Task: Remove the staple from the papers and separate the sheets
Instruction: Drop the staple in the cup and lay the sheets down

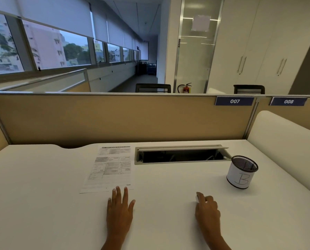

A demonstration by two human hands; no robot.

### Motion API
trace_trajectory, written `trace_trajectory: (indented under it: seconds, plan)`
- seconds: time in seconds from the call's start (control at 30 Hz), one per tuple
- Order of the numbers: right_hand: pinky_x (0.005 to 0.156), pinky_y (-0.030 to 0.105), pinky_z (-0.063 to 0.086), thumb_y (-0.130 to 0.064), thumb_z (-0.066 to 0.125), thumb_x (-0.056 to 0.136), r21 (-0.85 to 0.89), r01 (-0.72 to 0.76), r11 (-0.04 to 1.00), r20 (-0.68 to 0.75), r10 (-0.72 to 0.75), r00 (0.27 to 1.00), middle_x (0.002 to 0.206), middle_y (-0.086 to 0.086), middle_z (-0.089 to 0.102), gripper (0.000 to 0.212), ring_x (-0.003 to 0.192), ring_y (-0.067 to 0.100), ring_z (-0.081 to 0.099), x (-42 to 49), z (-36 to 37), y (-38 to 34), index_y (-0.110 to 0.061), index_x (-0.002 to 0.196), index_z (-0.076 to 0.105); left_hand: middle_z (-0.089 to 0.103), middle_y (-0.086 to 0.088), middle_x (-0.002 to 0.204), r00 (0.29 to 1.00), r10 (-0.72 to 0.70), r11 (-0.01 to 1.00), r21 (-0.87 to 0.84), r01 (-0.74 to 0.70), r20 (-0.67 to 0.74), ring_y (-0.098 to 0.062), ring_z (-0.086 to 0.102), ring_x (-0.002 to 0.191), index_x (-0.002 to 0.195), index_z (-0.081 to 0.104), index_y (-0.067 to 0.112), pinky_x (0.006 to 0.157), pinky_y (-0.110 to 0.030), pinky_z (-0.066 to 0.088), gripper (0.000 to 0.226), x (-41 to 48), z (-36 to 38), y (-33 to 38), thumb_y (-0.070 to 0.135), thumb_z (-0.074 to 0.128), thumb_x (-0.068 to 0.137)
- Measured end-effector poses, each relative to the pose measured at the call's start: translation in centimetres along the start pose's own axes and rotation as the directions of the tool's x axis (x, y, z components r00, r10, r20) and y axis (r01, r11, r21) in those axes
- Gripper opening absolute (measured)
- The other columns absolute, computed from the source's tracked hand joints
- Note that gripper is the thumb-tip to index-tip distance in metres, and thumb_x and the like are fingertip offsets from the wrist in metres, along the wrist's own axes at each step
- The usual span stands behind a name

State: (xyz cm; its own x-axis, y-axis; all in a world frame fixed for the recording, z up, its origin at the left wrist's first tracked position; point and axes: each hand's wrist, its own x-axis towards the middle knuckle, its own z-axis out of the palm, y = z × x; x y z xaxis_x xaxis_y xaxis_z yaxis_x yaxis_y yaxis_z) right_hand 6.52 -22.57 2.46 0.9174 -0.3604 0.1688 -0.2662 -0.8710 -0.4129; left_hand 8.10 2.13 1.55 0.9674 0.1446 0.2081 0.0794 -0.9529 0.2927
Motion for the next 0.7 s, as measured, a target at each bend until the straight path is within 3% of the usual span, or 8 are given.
trace_trajectory:
  seconds: [0.17,0.27,0.33,0.4,0.43,0.5,0.57,0.7]
  plan:
    - [0.039,0.030,0.045,0.003,0.083,0.047,-0.074,0.171,0.982,0.008,-0.171,0.985,0.067,0.010,0.063,0.048,0.054,0.024,0.060,1.4,2.7,-8.4,-0.009,0.092,0.069,0.068,-0.020,0.109,0.999,0.026,0.999,0.028,-0.025,-0.023,-0.034,0.065,0.100,0.118,0.041,0.011,0.077,-0.045,0.055,0.059,2.3,0.0,-0.8,0.044,-0.001,0.093]
    - [0.076,0.036,0.051,-0.004,0.057,0.084,0.014,0.209,0.978,0.089,-0.210,0.974,0.109,0.016,0.059,0.041,0.096,0.028,0.058,2.3,4.2,-13.0,-0.010,0.124,0.050,0.068,-0.018,0.110,0.998,0.041,0.999,0.033,-0.040,-0.046,-0.032,0.060,0.107,0.119,0.040,0.012,0.096,-0.039,0.046,0.060,4.1,0.5,-1.4,0.044,-0.002,0.092]
    - [0.093,0.033,0.044,-0.011,0.045,0.092,0.028,0.217,0.976,0.141,-0.219,0.965,0.128,0.013,0.048,0.042,0.113,0.025,0.048,3.1,5.6,-15.3,-0.013,0.133,0.036,0.069,-0.017,0.108,0.998,0.043,0.999,0.019,-0.042,-0.047,-0.032,0.065,0.101,0.117,0.041,0.011,0.084,-0.042,0.052,0.060,5.4,1.1,-1.8,0.045,-0.002,0.092]
    - [0.099,0.033,0.040,-0.016,0.047,0.093,0.026,0.209,0.978,0.171,-0.210,0.963,0.136,0.011,0.042,0.045,0.120,0.024,0.044,3.8,6.5,-16.9,-0.014,0.135,0.032,0.070,-0.017,0.106,0.997,0.058,0.998,0.013,-0.057,-0.058,-0.032,0.067,0.095,0.116,0.042,0.011,0.079,-0.044,0.053,0.061,6.2,1.6,-1.9,0.045,-0.002,0.091]
    - [0.101,0.033,0.039,-0.017,0.048,0.092,0.026,0.208,0.978,0.196,-0.209,0.958,0.138,0.010,0.041,0.046,0.122,0.025,0.042,4.0,6.9,-17.5,-0.014,0.135,0.032,0.070,-0.017,0.106,0.996,0.065,0.998,0.023,-0.064,-0.056,-0.032,0.067,0.095,0.116,0.042,0.011,0.088,-0.042,0.050,0.061,6.6,1.9,-2.0,0.046,-0.002,0.091]
    - [0.102,0.034,0.038,-0.020,0.050,0.092,0.016,0.207,0.978,0.226,-0.205,0.952,0.139,0.010,0.039,0.047,0.124,0.025,0.041,4.6,7.6,-18.2,-0.014,0.135,0.032,0.070,-0.017,0.107,0.996,0.072,0.997,0.037,-0.070,-0.059,-0.035,0.064,0.100,0.116,0.042,0.011,0.114,-0.035,0.018,0.061,7.1,2.4,-2.1,0.047,-0.001,0.091]
    - [0.103,0.034,0.037,-0.022,0.051,0.091,0.008,0.195,0.981,0.236,-0.191,0.953,0.140,0.010,0.039,0.047,0.124,0.025,0.040,5.2,8.5,-18.8,-0.014,0.134,0.032,0.069,-0.017,0.108,0.996,0.067,0.997,0.029,-0.066,-0.062,-0.037,0.060,0.106,0.117,0.042,0.012,0.114,-0.029,-0.010,0.061,7.6,2.9,-2.4,0.047,0.000,0.091]
    - [0.105,0.034,0.036,-0.026,0.050,0.092,0.002,0.180,0.984,0.281,-0.173,0.944,0.143,0.010,0.036,0.048,0.127,0.026,0.038,6.0,9.5,-19.7,-0.014,0.135,0.031,0.070,-0.017,0.107,0.995,0.099,0.995,-0.001,-0.099,-0.009,-0.032,0.067,0.097,0.117,0.041,0.011,0.112,-0.027,-0.014,0.060,7.8,3.7,-2.9,0.046,0.000,0.091]
